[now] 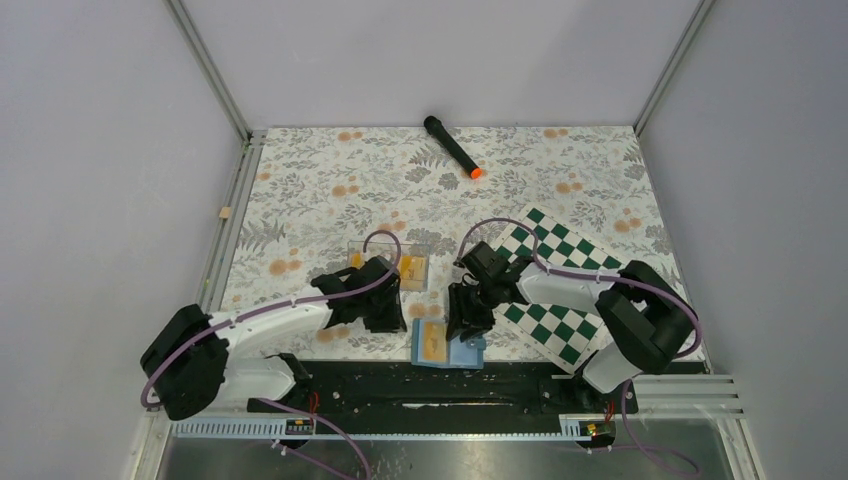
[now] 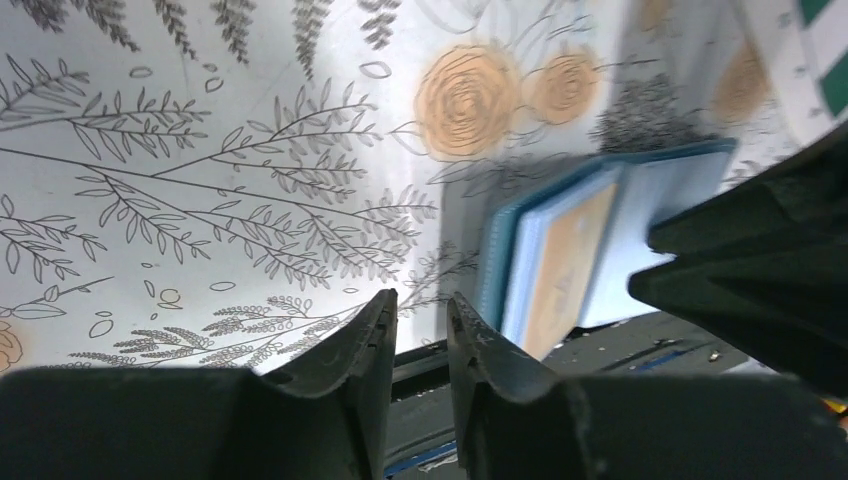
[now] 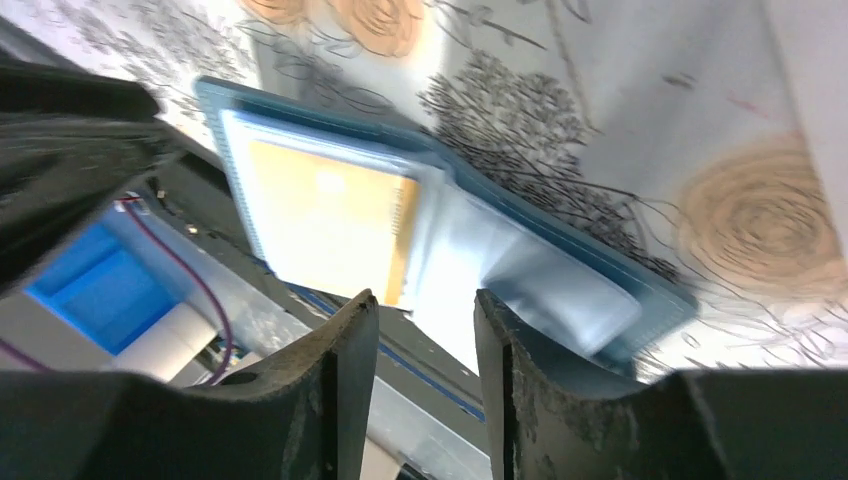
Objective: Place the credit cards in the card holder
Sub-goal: Insert the credit card into the card holder, then pick up the credit card from the storage box.
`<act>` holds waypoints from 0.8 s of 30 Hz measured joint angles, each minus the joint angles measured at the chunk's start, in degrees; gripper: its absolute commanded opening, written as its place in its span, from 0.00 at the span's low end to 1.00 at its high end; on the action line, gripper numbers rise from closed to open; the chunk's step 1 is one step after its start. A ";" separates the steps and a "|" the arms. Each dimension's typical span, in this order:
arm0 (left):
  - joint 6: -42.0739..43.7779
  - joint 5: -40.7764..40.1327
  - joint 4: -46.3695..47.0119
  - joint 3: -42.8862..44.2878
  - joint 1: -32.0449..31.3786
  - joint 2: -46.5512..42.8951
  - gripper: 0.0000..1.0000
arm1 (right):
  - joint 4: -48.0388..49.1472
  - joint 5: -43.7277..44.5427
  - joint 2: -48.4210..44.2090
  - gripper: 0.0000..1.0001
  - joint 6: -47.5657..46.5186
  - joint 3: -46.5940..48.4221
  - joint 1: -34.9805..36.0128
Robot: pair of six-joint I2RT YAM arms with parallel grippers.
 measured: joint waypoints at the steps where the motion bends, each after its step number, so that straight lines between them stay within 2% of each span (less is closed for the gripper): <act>1: 0.17 -0.28 -0.48 0.24 0.00 -1.42 0.28 | -1.33 0.92 -0.44 0.47 -0.79 0.00 0.02; 8: 0.57 -0.20 0.04 0.81 0.70 -7.45 0.38 | -5.01 3.19 -3.69 0.48 -2.49 -0.15 0.02; 13: 1.81 2.69 1.99 0.81 4.57 -9.40 0.39 | -5.55 3.15 -6.62 0.50 -2.40 0.31 0.00; 17: 3.61 7.76 4.92 0.79 11.10 -9.97 0.39 | -5.79 2.51 -6.62 0.52 -2.34 2.38 -0.81; 21: 5.14 13.70 8.20 0.81 18.97 -9.84 0.42 | -5.97 0.81 -5.81 0.63 -2.34 5.31 -3.52; 24: 6.47 17.25 9.16 1.66 23.56 -8.22 0.42 | -5.97 -0.22 -4.22 0.66 -2.36 8.22 -6.05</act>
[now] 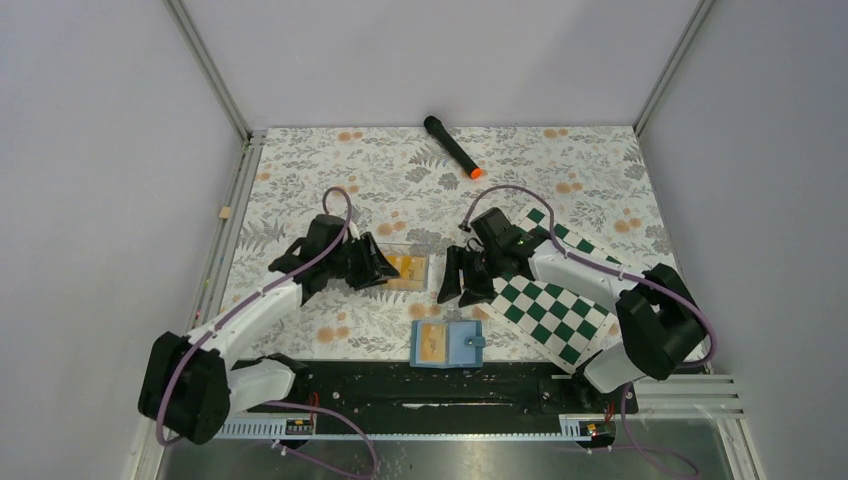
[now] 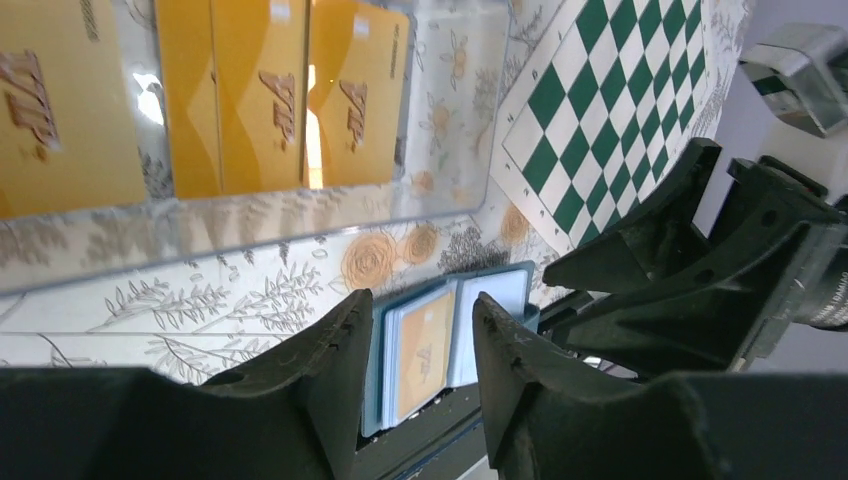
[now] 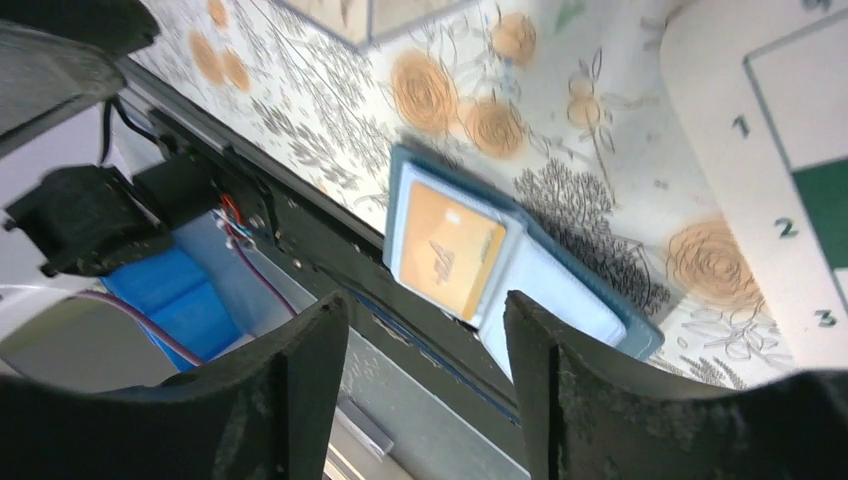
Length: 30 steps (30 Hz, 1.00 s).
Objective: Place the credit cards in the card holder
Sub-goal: Pick up the credit card from the storage box.
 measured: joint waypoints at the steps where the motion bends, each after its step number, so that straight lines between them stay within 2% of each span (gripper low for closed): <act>1: 0.68 0.61 -0.09 0.83 0.98 1.22 0.42 | -0.24 -0.15 0.83 0.66 -0.07 1.40 -0.72; 5: 4.35 1.42 -2.10 7.13 3.39 8.50 0.40 | -2.16 -0.22 5.27 0.65 -0.81 7.91 -1.70; 9: 8.15 1.05 -4.31 14.82 3.58 16.72 0.36 | -2.91 -0.50 11.74 0.63 -1.44 15.82 -1.77; 13: 10.71 0.13 -5.53 18.88 3.54 23.28 0.33 | -5.46 0.87 16.81 0.62 -2.54 21.07 -1.77; 16: 12.11 -0.70 -6.23 19.87 3.17 27.96 0.33 | -8.76 3.41 19.76 0.60 -4.00 24.35 -1.77; 20: 12.98 -2.95 -7.32 19.93 1.81 32.04 0.32 | -10.93 4.79 21.77 0.51 -5.16 25.97 -1.77; 27: 13.18 -6.16 -8.31 20.74 -0.90 34.80 0.31 | -10.99 3.28 24.44 0.41 -5.64 26.36 -1.60; 30: 13.18 -6.56 -8.39 21.66 -1.70 35.60 0.28 | -10.62 2.45 24.61 0.35 -5.60 26.51 -1.44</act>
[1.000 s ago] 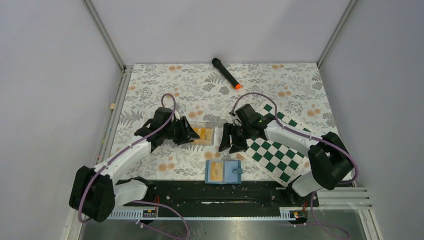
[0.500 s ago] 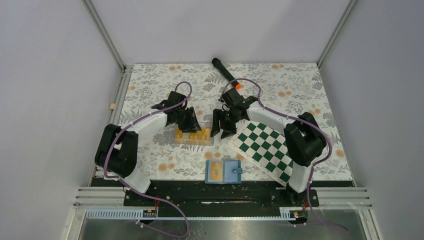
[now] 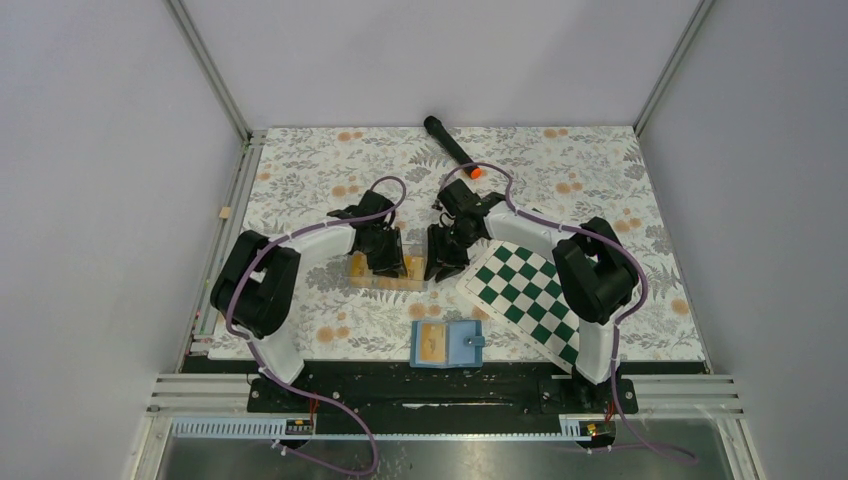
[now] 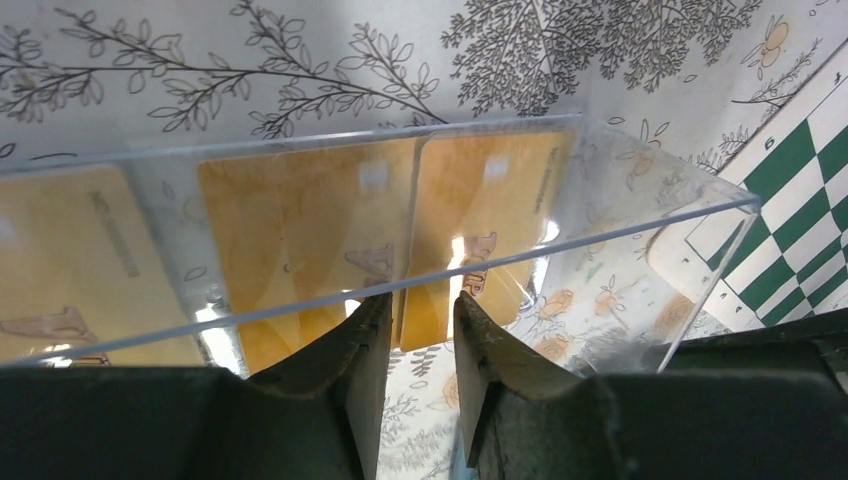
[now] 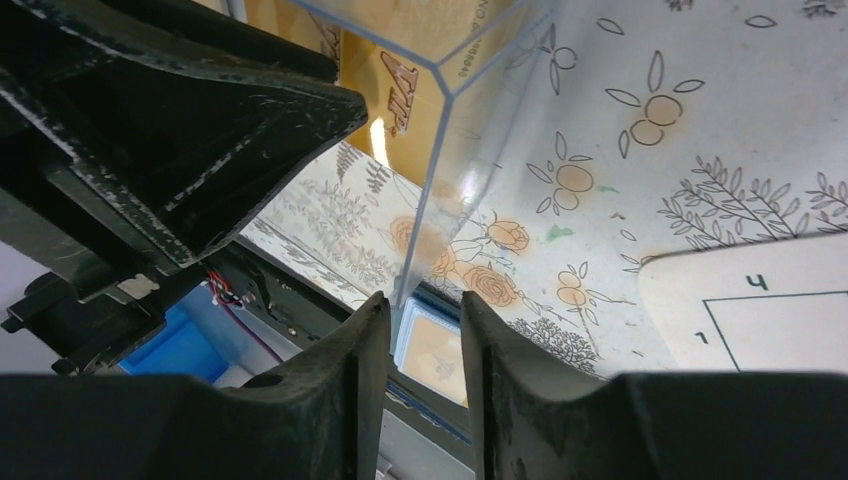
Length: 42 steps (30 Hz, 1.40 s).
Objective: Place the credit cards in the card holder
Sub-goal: Pick up the credit card from the storage box.
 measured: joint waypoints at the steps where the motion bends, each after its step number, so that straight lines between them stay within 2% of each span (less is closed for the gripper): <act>1: 0.00 -0.02 0.11 0.20 -0.17 0.22 0.26 | 0.26 -0.37 0.07 0.33 0.07 0.00 0.04; 7: -0.37 -0.44 0.74 0.42 -1.33 0.76 0.06 | 1.57 -2.03 0.33 0.23 0.57 0.04 0.15; 11: -0.39 -0.87 0.74 0.42 -2.16 0.87 0.00 | 2.21 -2.45 0.42 0.20 0.72 0.02 0.28; 26: -0.74 -2.89 0.07 0.35 -3.76 -2.60 0.00 | 1.90 -2.67 0.44 0.15 0.83 0.02 0.33; 33: -0.02 -5.60 -3.26 2.91 -5.49 -2.69 0.00 | 1.92 -2.82 0.44 0.15 0.83 0.02 0.33; 36: 0.52 -6.56 -4.37 3.76 -5.99 -1.99 0.06 | 1.92 -2.84 0.44 0.15 0.81 0.02 0.33; 42: 1.99 -8.41 -6.38 5.55 -6.93 0.98 0.10 | 1.79 -3.06 0.44 0.15 0.81 0.02 0.48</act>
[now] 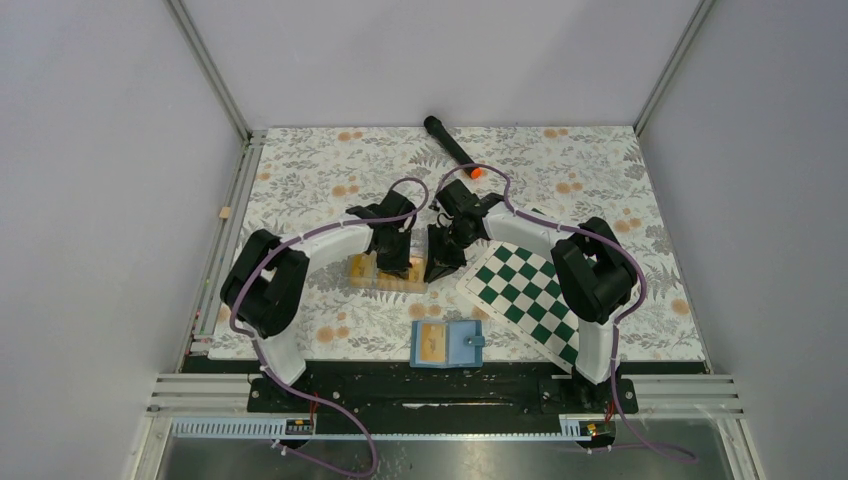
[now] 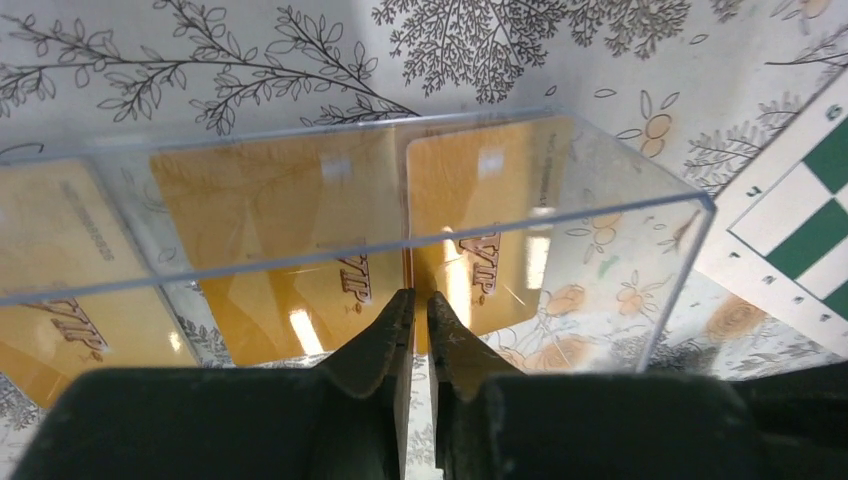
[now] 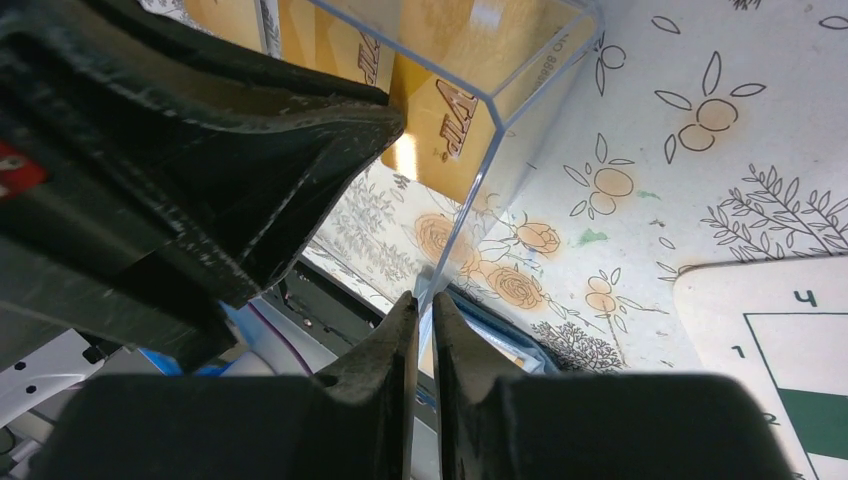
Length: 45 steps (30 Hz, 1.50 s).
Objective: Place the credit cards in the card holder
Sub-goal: Pick up the credit card from the storage box.
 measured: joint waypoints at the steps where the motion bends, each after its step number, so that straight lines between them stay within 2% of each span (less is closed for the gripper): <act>1: 0.28 -0.22 -0.48 0.50 -0.13 0.68 0.11 | -0.04 -0.02 0.00 0.15 0.00 0.00 0.00; 16: 2.69 -2.69 -4.96 4.50 -1.73 4.28 0.11 | -0.09 -1.05 0.33 0.15 0.00 0.00 0.00; 26: 2.51 -2.45 -5.16 4.50 -2.19 0.59 0.10 | -0.09 -1.03 0.33 0.15 -0.02 0.00 0.00; 38: 1.55 0.42 -2.71 3.87 -2.84 -1.77 0.09 | 0.00 -1.07 0.33 0.15 0.00 -0.09 0.00; 45: -1.60 5.14 2.86 -1.20 -2.32 -3.32 0.08 | 0.15 -1.11 0.33 0.15 0.00 -0.15 0.07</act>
